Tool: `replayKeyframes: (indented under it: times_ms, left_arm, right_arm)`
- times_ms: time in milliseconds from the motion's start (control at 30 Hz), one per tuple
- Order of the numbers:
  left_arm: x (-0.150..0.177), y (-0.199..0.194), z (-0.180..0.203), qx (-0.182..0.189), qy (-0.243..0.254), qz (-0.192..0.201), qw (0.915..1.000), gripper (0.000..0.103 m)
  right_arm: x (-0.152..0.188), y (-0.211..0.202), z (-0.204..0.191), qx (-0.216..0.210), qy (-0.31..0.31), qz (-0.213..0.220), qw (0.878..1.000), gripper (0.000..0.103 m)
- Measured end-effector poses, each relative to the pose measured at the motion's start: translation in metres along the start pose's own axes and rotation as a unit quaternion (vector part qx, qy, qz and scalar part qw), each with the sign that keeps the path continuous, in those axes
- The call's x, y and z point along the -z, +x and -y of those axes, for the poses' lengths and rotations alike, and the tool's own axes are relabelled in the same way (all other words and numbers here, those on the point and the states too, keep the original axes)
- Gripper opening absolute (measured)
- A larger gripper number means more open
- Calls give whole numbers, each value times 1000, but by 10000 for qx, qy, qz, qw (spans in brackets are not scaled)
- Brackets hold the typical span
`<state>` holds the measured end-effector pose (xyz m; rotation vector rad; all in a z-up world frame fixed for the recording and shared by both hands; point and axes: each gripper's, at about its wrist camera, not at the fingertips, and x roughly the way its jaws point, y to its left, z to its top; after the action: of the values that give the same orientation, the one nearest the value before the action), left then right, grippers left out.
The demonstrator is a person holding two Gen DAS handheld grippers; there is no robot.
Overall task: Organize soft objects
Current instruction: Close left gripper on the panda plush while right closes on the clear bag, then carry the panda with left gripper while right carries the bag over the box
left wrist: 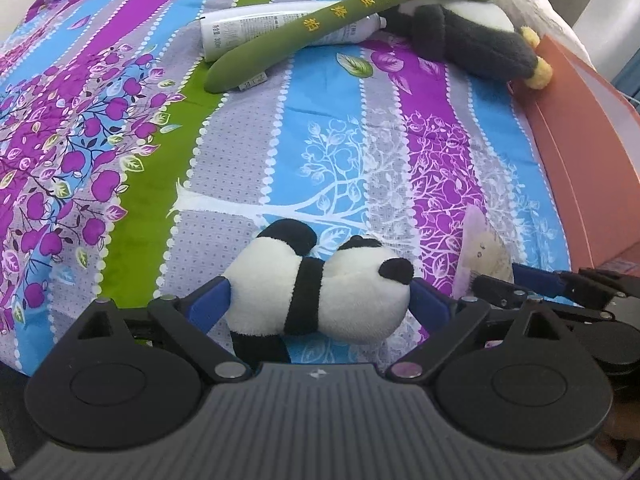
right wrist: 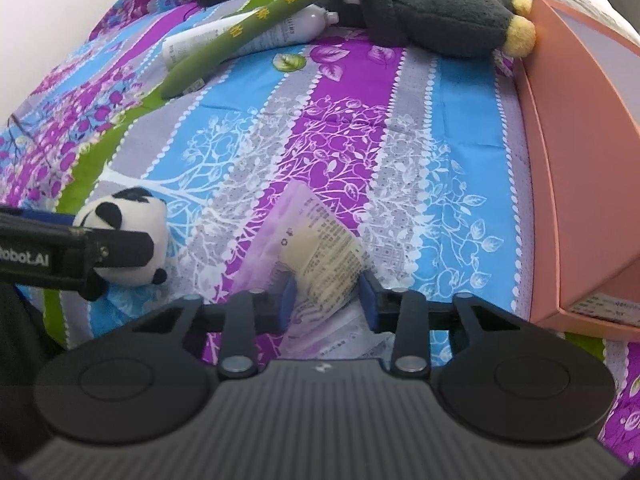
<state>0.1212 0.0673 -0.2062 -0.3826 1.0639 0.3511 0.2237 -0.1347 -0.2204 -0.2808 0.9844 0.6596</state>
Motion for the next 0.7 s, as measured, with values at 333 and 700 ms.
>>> replayKeyframes:
  times_ms: [333, 700]
  left_arm:
    - [-4, -18, -3, 200, -87, 200, 9996, 93]
    - [-15, -56, 12, 505, 221, 474, 9974, 93]
  right_arm:
    - [-2, -16, 5, 49, 335, 79, 9994, 21]
    - [-20, -66, 7, 74, 460, 534, 9975, 21]
